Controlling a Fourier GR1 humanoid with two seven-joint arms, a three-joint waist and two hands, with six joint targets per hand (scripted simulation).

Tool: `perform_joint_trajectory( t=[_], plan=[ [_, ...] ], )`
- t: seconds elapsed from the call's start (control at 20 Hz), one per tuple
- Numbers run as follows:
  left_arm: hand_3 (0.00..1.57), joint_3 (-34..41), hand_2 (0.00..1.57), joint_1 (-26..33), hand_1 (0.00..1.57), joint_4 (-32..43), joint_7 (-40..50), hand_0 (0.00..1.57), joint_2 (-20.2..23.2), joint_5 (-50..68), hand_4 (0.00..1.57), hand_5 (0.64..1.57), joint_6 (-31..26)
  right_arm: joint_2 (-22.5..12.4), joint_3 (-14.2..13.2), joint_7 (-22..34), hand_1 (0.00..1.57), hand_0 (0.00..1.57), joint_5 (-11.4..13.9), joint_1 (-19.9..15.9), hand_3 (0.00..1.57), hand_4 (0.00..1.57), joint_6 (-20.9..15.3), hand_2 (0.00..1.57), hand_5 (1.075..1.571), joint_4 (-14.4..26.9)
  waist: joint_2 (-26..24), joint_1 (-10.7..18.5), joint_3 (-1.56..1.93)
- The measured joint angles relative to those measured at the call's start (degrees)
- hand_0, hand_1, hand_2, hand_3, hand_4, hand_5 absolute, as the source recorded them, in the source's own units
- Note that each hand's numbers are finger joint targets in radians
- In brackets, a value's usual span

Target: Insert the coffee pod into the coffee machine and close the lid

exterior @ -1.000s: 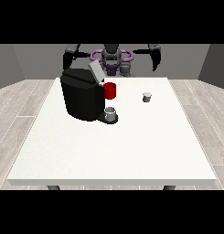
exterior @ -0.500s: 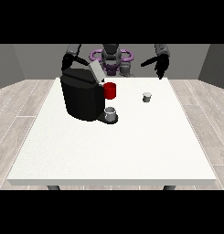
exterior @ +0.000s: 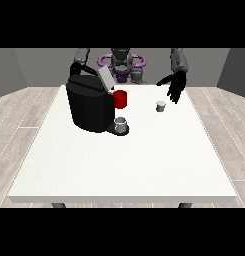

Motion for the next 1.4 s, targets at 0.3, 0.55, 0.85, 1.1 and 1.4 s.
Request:
perform_joint_trajectory(
  t=[0.3,0.55,0.85,1.1,1.4],
  plan=[
    [0.0,-0.66,0.29,-4.2,0.0,8.05,-2.32,0.0,0.67,-4.98,0.0,1.571,1.11,0.7,0.18,1.7,0.0,0.0,-0.44,-2.28,0.0,0.0,0.12,0.0,1.571,1.59,2.24,-0.35,-0.01],
    [0.66,-1.67,0.97,-7.36,0.95,13.13,-4.29,0.95,-1.54,-9.6,0.0,1.571,5.61,0.4,-0.67,1.68,0.0,0.0,-0.82,-4.02,0.0,0.0,0.45,0.0,1.571,4.39,2.91,-0.02,-0.01],
    [0.91,-3.88,1.11,-10.0,1.04,16.07,-6.36,1.04,-3.3,-15.95,0.46,1.571,11.85,0.76,-1.15,0.61,0.0,0.0,-0.59,-5.62,0.0,0.0,-0.02,0.0,1.571,8.07,3.03,0.83,0.0],
    [0.86,-6.13,1.0,-10.93,0.83,19.77,-7.31,0.83,-2.6,-21.47,0.34,1.571,14.23,0.99,-0.65,0.39,0.0,0.0,-0.26,-5.97,0.0,0.0,0.35,0.0,1.571,9.13,3.05,0.1,0.01],
    [0.85,-8.41,0.96,-13.01,0.79,23.57,-6.23,0.79,-1.61,-26.6,0.39,1.571,12.63,0.33,-1.49,-1.48,0.0,0.0,-1.82,-6.22,0.0,0.0,1.83,0.0,1.571,11.31,2.8,-0.6,0.08]
  ],
)
